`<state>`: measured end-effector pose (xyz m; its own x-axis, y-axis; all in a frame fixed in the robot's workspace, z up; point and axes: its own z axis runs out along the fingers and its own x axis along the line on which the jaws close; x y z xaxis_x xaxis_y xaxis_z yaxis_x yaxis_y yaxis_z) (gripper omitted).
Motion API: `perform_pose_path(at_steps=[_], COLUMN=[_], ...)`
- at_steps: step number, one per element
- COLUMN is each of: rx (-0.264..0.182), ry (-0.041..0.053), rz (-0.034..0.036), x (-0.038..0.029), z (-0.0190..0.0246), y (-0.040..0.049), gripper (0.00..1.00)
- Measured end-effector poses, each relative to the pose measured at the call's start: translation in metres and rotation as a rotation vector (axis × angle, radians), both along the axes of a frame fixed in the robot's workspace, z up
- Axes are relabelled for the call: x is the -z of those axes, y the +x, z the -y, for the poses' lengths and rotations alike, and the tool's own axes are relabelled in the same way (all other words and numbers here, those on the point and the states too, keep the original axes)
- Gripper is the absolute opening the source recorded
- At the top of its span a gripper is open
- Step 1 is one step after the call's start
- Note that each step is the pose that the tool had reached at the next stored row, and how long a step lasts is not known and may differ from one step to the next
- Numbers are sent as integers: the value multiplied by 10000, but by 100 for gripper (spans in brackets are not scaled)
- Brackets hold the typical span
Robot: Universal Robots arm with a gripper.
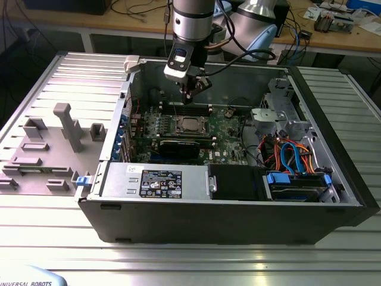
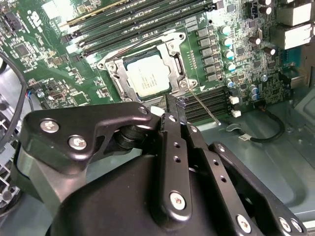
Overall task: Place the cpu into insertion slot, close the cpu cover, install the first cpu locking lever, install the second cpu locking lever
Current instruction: 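Install the first cpu locking lever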
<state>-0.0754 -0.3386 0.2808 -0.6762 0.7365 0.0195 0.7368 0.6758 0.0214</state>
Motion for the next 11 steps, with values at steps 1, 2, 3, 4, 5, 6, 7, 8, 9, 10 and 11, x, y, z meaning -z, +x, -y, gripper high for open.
perform_pose_path(at_steps=[1,2,3,4,5,6,7,8,9,10,11], rx=[-277,-659,-818,-997,-1226,-1407,-1613,-1782,-1961,-2142,-2360], ry=[0,0,0,0,0,0,0,1,1,0,-2], rz=[0,0,0,0,0,0,0,1,1,1,-1], x=[0,1,1,3,5,7,10,12,15,17,18], z=[-1,-2,-2,-2,-2,-2,-2,-2,-2,-2,-2], y=[0,0,0,1,1,1,1,0,1,1,0], gripper=[11,11,11,11,11,11,11,11,11,11,11])
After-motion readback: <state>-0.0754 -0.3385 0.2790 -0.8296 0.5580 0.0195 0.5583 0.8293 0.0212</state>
